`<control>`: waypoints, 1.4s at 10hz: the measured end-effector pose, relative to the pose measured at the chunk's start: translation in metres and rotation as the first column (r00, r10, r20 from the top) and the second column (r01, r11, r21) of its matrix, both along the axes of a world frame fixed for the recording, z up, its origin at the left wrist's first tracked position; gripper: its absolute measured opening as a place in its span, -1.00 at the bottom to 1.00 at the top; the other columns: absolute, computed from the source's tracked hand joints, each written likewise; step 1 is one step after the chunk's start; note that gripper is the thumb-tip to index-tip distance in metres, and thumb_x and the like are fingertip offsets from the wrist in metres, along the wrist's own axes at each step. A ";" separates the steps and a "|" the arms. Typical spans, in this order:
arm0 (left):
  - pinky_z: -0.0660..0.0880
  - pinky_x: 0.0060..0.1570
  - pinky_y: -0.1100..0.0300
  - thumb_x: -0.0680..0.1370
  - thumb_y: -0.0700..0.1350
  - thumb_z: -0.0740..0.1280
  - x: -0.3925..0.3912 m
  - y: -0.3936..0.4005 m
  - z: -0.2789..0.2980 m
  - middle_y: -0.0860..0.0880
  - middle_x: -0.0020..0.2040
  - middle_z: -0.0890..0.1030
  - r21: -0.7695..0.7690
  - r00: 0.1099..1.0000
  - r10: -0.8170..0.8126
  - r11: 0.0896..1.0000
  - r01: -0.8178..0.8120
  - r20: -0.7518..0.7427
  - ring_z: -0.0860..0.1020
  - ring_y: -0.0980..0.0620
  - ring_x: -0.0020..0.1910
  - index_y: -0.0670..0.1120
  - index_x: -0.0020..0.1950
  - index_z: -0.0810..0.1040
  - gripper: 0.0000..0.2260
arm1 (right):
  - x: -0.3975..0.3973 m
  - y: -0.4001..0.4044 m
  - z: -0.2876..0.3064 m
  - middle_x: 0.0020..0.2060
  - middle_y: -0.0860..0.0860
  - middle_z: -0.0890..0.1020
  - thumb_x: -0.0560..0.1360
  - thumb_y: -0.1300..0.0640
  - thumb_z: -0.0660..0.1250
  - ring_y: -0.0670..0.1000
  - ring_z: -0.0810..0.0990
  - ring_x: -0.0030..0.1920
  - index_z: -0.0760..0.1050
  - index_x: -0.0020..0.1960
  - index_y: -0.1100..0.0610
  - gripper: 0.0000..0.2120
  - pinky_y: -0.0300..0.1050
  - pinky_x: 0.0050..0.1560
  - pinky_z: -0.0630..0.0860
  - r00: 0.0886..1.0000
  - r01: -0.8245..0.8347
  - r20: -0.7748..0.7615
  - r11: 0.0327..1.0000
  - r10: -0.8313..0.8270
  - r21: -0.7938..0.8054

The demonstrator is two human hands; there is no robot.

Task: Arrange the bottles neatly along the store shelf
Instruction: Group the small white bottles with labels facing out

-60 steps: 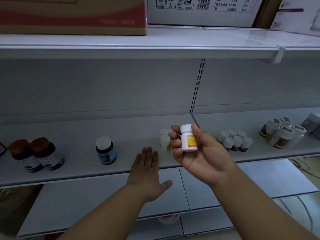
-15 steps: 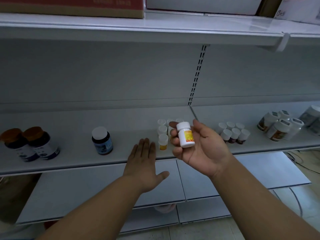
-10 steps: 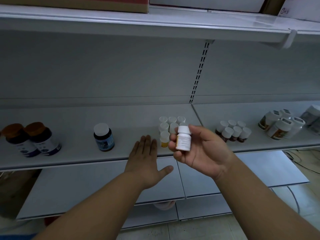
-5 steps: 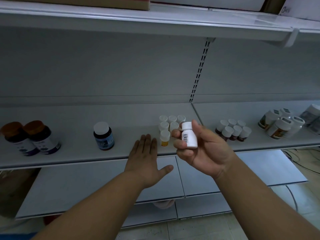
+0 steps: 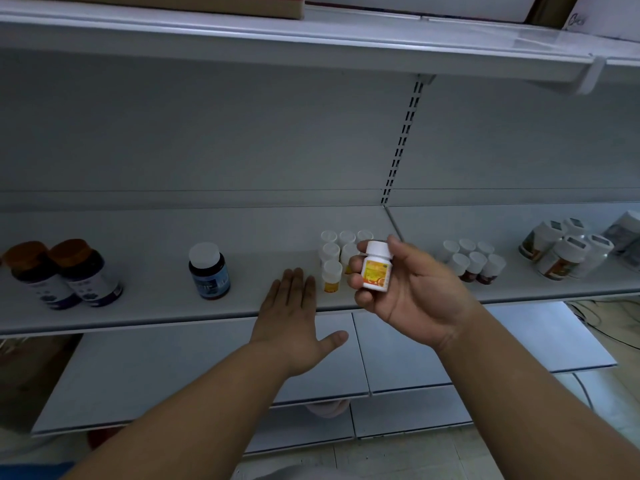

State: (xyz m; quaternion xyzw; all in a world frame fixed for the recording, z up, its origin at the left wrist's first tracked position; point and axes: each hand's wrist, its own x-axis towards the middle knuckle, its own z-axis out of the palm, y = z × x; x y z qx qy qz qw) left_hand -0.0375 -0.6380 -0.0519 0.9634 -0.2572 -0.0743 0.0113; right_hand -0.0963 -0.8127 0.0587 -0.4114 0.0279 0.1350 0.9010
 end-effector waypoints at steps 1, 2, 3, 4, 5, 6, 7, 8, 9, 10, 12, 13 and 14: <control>-0.32 0.52 -0.02 0.46 0.52 -0.10 0.000 0.000 0.001 -0.15 0.58 -0.33 0.003 1.000 -0.007 1.000 0.007 -0.004 -0.35 -0.11 0.55 -0.11 0.58 -0.32 -0.04 | 0.002 0.001 -0.002 -0.12 0.12 0.63 0.53 0.02 0.23 0.11 0.63 -0.09 0.52 0.07 0.20 -0.73 -0.06 -0.09 0.58 0.991 0.129 0.080 0.956 -0.112 -0.264; -0.31 0.52 -0.03 0.46 0.53 -0.11 0.001 0.000 0.000 -0.15 0.58 -0.34 0.013 1.000 -0.011 1.000 0.011 0.000 -0.34 -0.11 0.55 -0.12 0.58 -0.32 -0.03 | 0.006 -0.003 -0.004 -0.04 0.07 0.69 0.53 0.03 0.31 0.05 0.64 0.01 0.59 0.05 0.08 -0.82 -0.11 0.05 0.56 0.960 0.276 0.230 0.648 -0.157 -0.710; -0.31 0.52 -0.03 0.46 0.53 -0.11 0.001 0.000 0.000 -0.15 0.58 -0.34 0.012 1.000 -0.008 1.000 0.008 -0.001 -0.35 -0.11 0.55 -0.12 0.58 -0.32 -0.03 | 0.011 -0.013 0.000 -0.11 -0.01 0.69 0.51 0.02 0.39 -0.04 0.65 -0.07 0.59 0.03 0.01 -0.87 -0.14 -0.01 0.57 0.959 0.282 0.271 0.358 -0.084 -0.890; -0.32 0.51 -0.03 0.44 0.54 -0.08 0.000 0.000 0.001 -0.15 0.58 -0.35 0.020 1.000 -0.009 1.000 0.009 -0.003 -0.36 -0.12 0.55 -0.12 0.58 -0.33 0.00 | 0.020 -0.020 0.007 -0.15 -0.09 0.66 0.46 0.01 0.44 -0.16 0.62 -0.16 0.58 0.01 -0.03 -0.86 -0.23 -0.13 0.54 0.959 0.269 0.275 0.084 0.069 -0.960; -0.34 0.51 -0.02 0.42 0.56 -0.05 -0.001 0.000 0.002 -0.15 0.57 -0.36 0.023 1.000 -0.007 1.000 0.007 -0.009 -0.36 -0.12 0.55 -0.12 0.57 -0.34 0.03 | 0.034 -0.025 0.007 -0.03 -0.05 0.61 0.46 0.04 0.42 -0.06 0.57 -0.04 0.56 0.13 0.04 -0.75 -0.12 -0.01 0.52 0.923 0.331 0.272 -0.200 0.271 -0.922; -0.32 0.52 -0.03 0.41 0.57 -0.04 0.000 -0.001 0.002 -0.16 0.58 -0.35 0.025 1.000 -0.005 1.000 0.005 -0.008 -0.35 -0.12 0.55 -0.13 0.57 -0.33 0.04 | 0.047 -0.025 0.002 0.03 0.02 0.58 0.47 0.08 0.40 0.02 0.52 0.04 0.54 0.20 0.10 -0.69 -0.10 0.02 0.44 0.892 0.358 0.235 -0.286 0.385 -0.889; -0.31 0.52 -0.04 0.41 0.57 -0.05 0.000 0.000 0.002 -0.15 0.58 -0.35 0.029 1.000 -0.006 1.000 0.006 -0.009 -0.35 -0.12 0.55 -0.13 0.57 -0.33 0.05 | 0.054 -0.023 -0.006 0.06 0.06 0.52 0.47 0.12 0.40 0.05 0.52 0.02 0.54 0.19 0.13 -0.70 -0.06 0.04 0.45 0.877 0.355 0.191 -0.329 0.441 -0.875; -0.33 0.51 -0.03 0.41 0.57 -0.04 0.000 0.000 0.001 -0.15 0.58 -0.34 0.015 1.000 -0.008 1.000 0.008 -0.010 -0.34 -0.12 0.55 -0.13 0.58 -0.32 0.05 | 0.058 -0.023 -0.016 0.05 0.05 0.54 0.45 0.10 0.39 0.08 0.51 0.04 0.56 0.17 0.08 -0.71 -0.03 0.05 0.44 0.858 0.376 0.159 -0.388 0.488 -0.841; -0.31 0.52 -0.04 0.41 0.57 -0.04 0.000 -0.001 -0.001 -0.16 0.58 -0.33 0.008 1.000 -0.010 1.000 0.010 -0.004 -0.34 -0.12 0.55 -0.13 0.58 -0.32 0.04 | 0.061 -0.024 -0.022 0.03 -0.01 0.57 0.45 0.04 0.37 0.05 0.47 0.06 0.52 0.17 0.01 -0.71 -0.10 0.01 0.32 0.856 0.407 0.160 -0.449 0.492 -0.796; -0.29 0.52 -0.05 0.41 0.57 -0.04 0.001 0.000 -0.002 -0.16 0.58 -0.33 0.002 1.000 -0.011 1.000 0.011 0.002 -0.34 -0.12 0.56 -0.13 0.58 -0.32 0.05 | 0.061 -0.024 -0.026 -0.04 -0.05 0.53 0.47 0.04 0.38 0.02 0.43 0.06 0.49 0.12 0.03 -0.76 -0.15 -0.04 0.23 0.858 0.409 0.179 -0.429 0.481 -0.805; -0.33 0.51 -0.04 0.41 0.57 -0.05 0.001 -0.001 -0.002 -0.16 0.58 -0.33 0.003 1.000 -0.014 1.000 0.014 0.017 -0.35 -0.12 0.55 -0.14 0.58 -0.31 0.05 | 0.063 -0.023 -0.027 -0.04 0.03 0.55 0.48 0.06 0.39 0.05 0.43 0.05 0.51 0.06 0.08 -0.80 -0.11 -0.02 0.32 0.860 0.416 0.192 -0.433 0.472 -0.800; -0.33 0.51 -0.03 0.41 0.57 -0.06 0.000 0.000 -0.001 -0.16 0.58 -0.33 0.003 1.000 -0.012 1.000 0.012 0.016 -0.35 -0.12 0.55 -0.14 0.58 -0.31 0.05 | 0.061 -0.028 -0.031 -0.04 0.06 0.57 0.40 0.09 0.45 0.10 0.47 0.00 0.55 0.04 0.12 -0.76 -0.07 -0.05 0.35 0.835 0.478 0.273 -0.385 0.477 -0.790; -0.33 0.51 -0.03 0.41 0.57 -0.06 0.000 0.000 0.000 -0.16 0.58 -0.35 0.007 1.000 -0.010 1.000 0.010 0.007 -0.36 -0.12 0.55 -0.13 0.58 -0.32 0.05 | 0.054 -0.041 -0.038 -0.08 0.09 0.58 0.33 0.16 0.49 0.16 0.51 -0.06 0.57 -0.02 0.16 -0.74 -0.05 -0.10 0.39 0.837 0.531 0.404 -0.367 0.369 -0.764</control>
